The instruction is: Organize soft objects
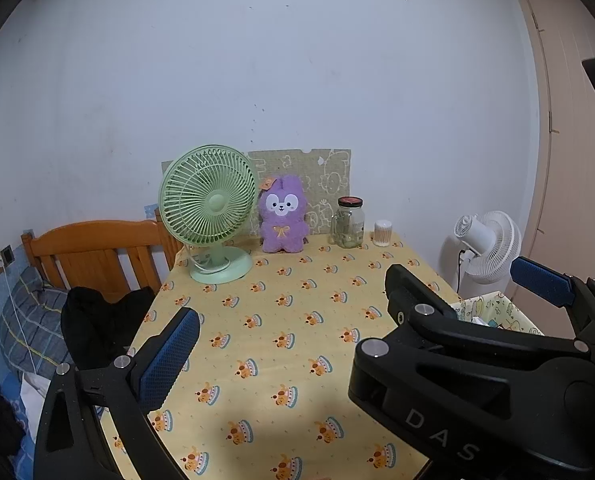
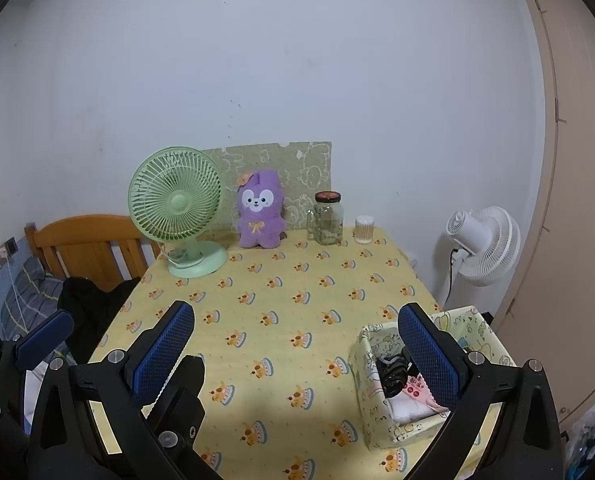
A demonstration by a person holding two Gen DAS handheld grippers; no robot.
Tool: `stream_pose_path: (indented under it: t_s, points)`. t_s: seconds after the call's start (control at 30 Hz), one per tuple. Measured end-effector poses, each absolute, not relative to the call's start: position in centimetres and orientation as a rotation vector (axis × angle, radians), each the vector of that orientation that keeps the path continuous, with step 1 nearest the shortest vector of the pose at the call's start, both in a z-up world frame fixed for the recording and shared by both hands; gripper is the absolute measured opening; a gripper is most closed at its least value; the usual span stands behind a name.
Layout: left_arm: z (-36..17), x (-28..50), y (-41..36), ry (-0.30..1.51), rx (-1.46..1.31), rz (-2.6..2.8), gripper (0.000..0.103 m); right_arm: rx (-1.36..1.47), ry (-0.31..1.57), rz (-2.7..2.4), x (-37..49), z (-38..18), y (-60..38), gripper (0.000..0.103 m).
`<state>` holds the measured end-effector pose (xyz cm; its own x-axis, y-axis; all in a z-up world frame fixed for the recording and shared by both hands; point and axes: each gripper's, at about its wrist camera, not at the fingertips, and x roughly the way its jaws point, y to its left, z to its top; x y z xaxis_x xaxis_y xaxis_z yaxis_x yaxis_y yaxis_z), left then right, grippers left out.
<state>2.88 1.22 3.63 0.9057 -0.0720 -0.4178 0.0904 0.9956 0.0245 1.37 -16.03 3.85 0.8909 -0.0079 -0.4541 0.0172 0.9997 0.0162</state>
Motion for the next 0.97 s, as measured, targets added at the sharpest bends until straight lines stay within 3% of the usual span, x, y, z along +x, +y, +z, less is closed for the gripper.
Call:
stream_pose_path:
  t_s: [0.97]
  points:
    - [3.65, 2.93, 1.45, 0.43, 0.036, -0.094, 0.103, 0.019, 0.467, -0.019, 1.31, 3.98, -16.11, 0.103]
